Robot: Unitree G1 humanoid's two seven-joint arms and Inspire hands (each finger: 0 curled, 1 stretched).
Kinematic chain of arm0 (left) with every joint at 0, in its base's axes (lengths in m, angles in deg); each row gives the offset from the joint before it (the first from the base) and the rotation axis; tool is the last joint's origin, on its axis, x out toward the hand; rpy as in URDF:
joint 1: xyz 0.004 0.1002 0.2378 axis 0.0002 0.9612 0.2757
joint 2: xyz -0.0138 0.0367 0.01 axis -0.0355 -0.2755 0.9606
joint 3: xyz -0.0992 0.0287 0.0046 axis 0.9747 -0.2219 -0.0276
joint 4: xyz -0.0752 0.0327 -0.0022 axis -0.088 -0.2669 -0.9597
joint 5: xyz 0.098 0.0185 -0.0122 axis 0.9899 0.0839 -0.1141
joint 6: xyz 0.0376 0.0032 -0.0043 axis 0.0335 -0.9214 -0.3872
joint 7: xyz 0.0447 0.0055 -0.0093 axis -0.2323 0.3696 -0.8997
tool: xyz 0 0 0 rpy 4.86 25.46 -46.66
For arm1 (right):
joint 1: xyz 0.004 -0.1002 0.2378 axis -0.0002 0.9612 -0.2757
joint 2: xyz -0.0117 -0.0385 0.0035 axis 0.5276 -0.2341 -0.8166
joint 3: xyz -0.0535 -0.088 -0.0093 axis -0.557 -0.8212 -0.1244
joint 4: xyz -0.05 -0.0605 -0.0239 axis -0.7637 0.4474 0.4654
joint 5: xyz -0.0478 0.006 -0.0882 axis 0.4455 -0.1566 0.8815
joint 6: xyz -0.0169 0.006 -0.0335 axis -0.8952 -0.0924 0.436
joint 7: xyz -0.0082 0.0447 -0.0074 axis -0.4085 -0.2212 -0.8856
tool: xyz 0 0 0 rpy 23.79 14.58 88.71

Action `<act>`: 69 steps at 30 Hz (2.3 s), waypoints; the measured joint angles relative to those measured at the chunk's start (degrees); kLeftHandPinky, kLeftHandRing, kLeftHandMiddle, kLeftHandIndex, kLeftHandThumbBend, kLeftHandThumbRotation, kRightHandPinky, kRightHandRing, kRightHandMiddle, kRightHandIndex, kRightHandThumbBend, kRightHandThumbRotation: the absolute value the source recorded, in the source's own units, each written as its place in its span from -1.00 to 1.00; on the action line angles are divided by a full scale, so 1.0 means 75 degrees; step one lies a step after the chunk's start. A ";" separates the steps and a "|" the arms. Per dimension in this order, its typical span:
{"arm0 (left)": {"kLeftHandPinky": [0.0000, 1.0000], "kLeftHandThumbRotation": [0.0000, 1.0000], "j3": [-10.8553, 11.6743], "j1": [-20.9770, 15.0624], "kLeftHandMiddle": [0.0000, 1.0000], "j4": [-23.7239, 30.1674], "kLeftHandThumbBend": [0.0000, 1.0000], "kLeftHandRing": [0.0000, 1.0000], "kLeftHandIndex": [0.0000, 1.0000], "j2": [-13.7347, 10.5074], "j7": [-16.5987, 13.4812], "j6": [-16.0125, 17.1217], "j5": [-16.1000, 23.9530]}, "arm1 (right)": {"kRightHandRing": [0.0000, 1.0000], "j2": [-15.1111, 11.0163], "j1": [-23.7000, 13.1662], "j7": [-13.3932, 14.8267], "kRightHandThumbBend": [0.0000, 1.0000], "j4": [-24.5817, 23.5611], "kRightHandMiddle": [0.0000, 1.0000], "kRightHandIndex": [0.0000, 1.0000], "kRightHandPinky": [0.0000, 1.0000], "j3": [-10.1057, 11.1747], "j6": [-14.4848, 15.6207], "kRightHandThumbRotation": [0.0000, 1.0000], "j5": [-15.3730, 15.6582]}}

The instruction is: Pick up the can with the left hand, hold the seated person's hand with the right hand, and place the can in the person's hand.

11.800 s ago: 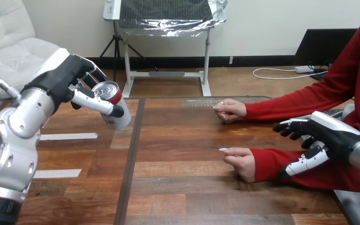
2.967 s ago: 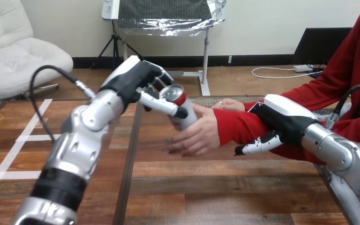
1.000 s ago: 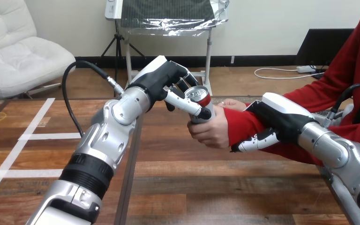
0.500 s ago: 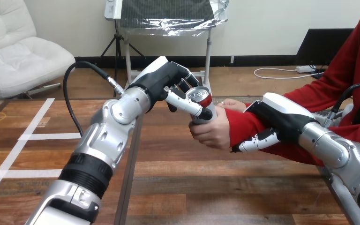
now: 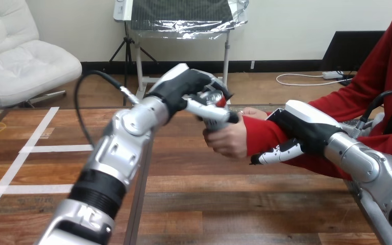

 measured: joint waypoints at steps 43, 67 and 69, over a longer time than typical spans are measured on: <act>0.52 0.98 0.1597 0.2566 0.68 0.2455 0.39 0.64 0.57 0.0269 -0.1721 0.2544 -0.1324 | -0.26 -0.0273 -0.0070 -0.1167 1.00 0.0008 -0.18 -0.15 -0.31 0.0300 -0.0741 0.76 -0.0519; 0.38 1.00 0.2201 0.4045 0.61 0.4616 0.17 0.56 0.49 0.0224 -0.1930 0.1972 -0.1765 | 0.33 -0.0394 0.0065 -0.1586 0.94 -0.0264 0.42 0.47 0.18 0.0301 -0.0505 0.94 -0.0529; 0.38 1.00 0.2207 0.4155 0.61 0.4743 0.16 0.56 0.48 0.0224 -0.1928 0.1955 -0.1802 | 0.35 -0.0409 0.0095 -0.1620 0.94 -0.0292 0.43 0.48 0.20 0.0303 -0.0506 0.95 -0.0553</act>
